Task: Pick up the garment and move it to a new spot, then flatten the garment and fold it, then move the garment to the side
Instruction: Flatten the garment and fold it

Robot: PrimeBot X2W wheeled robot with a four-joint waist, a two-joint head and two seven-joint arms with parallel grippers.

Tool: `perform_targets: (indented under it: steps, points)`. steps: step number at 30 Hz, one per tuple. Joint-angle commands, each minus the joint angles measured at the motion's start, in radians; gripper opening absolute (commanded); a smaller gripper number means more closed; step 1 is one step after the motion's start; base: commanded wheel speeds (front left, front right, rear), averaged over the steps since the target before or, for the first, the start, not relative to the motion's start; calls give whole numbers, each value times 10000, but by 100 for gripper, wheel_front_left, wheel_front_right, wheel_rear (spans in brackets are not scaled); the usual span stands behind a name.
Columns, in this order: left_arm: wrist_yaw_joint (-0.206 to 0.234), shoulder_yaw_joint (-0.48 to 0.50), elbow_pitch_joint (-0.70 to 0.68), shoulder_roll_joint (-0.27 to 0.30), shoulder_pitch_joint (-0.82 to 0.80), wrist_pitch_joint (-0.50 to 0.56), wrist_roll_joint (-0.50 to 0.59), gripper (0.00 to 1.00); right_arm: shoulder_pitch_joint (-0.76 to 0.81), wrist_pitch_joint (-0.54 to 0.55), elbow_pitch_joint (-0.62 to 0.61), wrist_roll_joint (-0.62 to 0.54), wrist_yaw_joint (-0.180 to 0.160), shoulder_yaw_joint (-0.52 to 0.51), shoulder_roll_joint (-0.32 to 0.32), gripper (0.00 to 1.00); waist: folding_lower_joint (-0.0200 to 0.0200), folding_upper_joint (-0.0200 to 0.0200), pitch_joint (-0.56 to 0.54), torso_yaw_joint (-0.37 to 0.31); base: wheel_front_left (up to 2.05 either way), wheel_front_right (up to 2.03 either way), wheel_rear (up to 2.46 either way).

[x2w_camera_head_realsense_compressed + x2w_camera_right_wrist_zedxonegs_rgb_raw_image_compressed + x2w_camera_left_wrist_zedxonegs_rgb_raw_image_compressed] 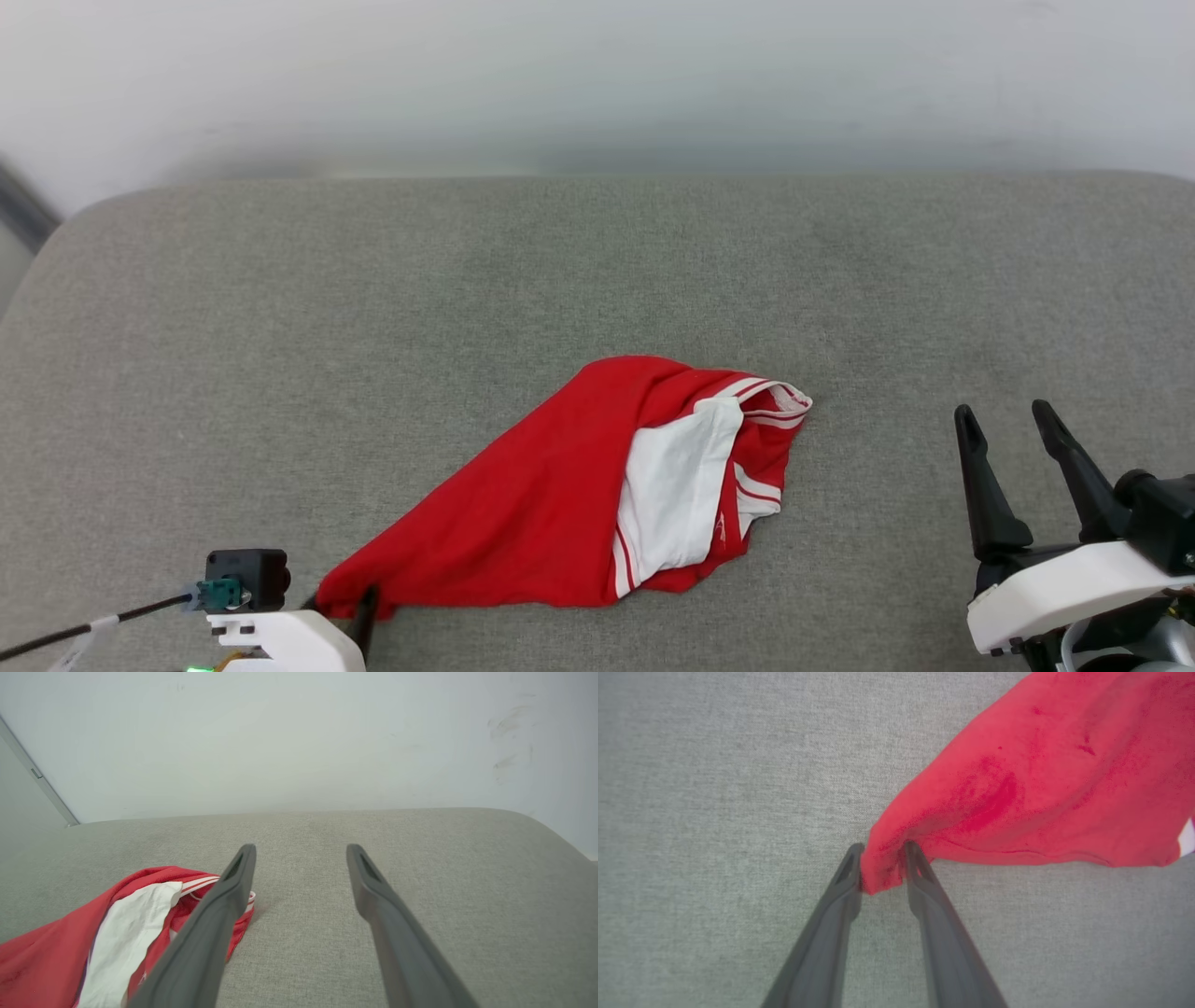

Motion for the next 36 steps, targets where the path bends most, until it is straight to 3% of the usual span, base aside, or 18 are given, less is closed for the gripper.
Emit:
perform_targets:
  steps: [1, 10, 15, 21, 22, 28, 29, 36]
  points:
    - [79, 60, -9, -68, -79, -329, 207, 100, 68, 69, -73, -125, -3, 5, 16, 100, 0, 0, -151, 37, 0, 0, 0]
    - [562, 156, -1083, -162, -510, -1739, 1229, 100, 306, 263, -256, -76, -3, 52, 16, 100, 0, 0, -679, 5, 0, 0, 0]
    - [-71, -993, -2004, -38, -1453, -674, 1869, 100, 353, 235, -335, -30, -3, 72, 16, 100, 0, 0, -599, -42, 0, 0, 0]
    - [-1204, -2375, -1792, -175, -2459, 1191, 1884, 100, 160, 179, -282, 29, -3, 168, 14, 100, 0, 0, -271, -316, 0, 0, 0]
    - [-1204, -2375, -1792, -175, -2459, 1191, 1884, 100, 160, 179, -282, 29, -3, 168, 14, 100, 0, 0, -271, -316, 0, 0, 0]
    - [-2350, -3564, -1298, -363, -3107, 2718, 1734, 100, 3, 86, -217, 140, -3, 212, 16, 100, 0, 0, 129, -623, 0, 0, 0]
    - [-2851, -4019, -622, -482, -3541, 3244, 1760, 100, -127, -4, -138, 232, -3, 259, 16, 100, 0, 0, 484, -804, 0, 0, 0]
    - [-3196, -4376, 546, -643, -3975, 3948, 1608, 100, -409, -140, 24, 290, -3, 329, 16, 100, 0, 0, 838, -966, 0, 0, 0]
